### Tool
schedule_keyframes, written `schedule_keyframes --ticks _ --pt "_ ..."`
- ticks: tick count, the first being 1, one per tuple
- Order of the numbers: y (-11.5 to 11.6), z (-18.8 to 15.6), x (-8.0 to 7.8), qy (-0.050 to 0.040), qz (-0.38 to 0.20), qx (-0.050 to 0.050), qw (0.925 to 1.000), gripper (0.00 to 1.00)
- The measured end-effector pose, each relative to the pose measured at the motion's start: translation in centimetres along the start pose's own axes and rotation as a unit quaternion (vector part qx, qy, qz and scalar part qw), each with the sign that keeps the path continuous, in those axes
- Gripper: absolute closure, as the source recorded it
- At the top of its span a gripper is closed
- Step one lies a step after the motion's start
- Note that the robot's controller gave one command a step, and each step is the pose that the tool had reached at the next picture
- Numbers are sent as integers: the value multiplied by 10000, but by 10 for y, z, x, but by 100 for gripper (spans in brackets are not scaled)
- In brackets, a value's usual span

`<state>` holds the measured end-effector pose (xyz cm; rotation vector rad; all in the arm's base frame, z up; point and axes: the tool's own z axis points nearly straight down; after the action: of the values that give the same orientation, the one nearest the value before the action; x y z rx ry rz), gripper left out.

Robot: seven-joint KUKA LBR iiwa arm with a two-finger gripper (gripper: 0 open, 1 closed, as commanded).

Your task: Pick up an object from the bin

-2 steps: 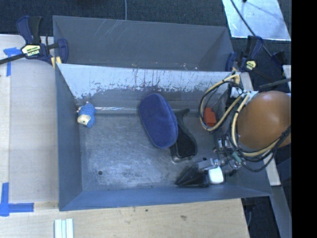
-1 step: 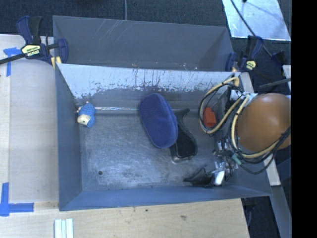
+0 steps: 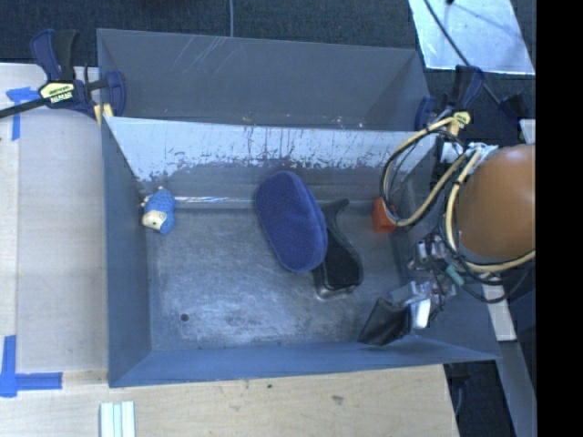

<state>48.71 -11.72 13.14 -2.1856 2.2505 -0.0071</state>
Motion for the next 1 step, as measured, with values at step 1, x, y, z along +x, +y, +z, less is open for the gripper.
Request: schedule_keyframes --ticks 1 --pt "-1 -26 0 -4 8 -8 10000 100"
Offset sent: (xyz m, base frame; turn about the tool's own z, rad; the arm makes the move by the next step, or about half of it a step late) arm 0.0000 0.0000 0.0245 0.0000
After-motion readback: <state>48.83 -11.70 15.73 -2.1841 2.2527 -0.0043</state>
